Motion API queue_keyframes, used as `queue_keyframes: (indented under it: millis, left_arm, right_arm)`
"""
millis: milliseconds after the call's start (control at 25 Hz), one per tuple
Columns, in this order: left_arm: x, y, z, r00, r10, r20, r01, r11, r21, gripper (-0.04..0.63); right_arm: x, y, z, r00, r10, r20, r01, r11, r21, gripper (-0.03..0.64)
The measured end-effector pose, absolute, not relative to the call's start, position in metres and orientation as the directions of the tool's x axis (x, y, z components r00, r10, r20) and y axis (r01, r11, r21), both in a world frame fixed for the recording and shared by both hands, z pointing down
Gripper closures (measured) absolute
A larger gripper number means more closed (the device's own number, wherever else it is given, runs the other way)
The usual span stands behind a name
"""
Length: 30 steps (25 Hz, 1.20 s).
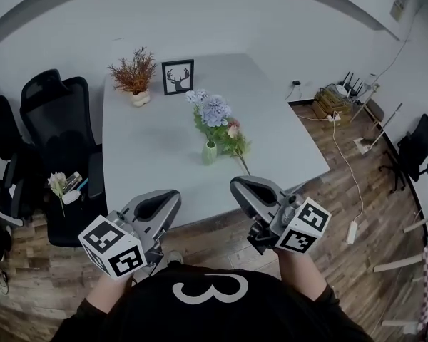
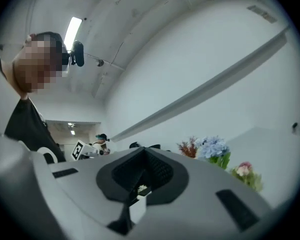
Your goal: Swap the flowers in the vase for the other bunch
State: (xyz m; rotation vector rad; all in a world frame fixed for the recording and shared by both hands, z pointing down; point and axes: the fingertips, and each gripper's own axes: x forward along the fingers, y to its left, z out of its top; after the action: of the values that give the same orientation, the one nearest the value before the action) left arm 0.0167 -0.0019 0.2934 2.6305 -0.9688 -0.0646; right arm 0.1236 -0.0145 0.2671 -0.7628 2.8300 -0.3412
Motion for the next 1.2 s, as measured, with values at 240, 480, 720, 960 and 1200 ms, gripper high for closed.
queue_keyframes:
  millis: [240,480,720,960,1200]
  left_arm:
    - [0.050,0.038,0.289,0.802,-0.594,0.068,-0.587,-0.760,0.281,0.584]
    - [0.073,0.058,0.287,0.825,-0.562,0.067,-0.556,-0.784,0.277,0.584]
    - [0.090,0.074,0.291,0.841,-0.536,0.076,-0.534,-0.800,0.272,0.584]
    - [0.094,0.081,0.297,0.840,-0.537,0.085,-0.537,-0.795,0.282,0.584]
    - [0.096,0.083,0.297,0.840,-0.536,0.082,-0.535,-0.796,0.284,0.584]
  right_arm:
    - [0.129,0.034,0.290,-0.896,-0.444,0.000,-0.424,0.856,-0.295,0.609]
    - [0.145,0.055,0.308,-0.887,-0.459,0.052,-0.451,0.835,-0.315,0.609]
    - [0.150,0.068,0.314,-0.885,-0.463,0.059,-0.457,0.834,-0.309,0.611]
    - [0.153,0.074,0.315,-0.884,-0.464,0.059,-0.459,0.836,-0.302,0.611]
    - [0.155,0.077,0.314,-0.886,-0.463,0.037,-0.449,0.833,-0.323,0.611]
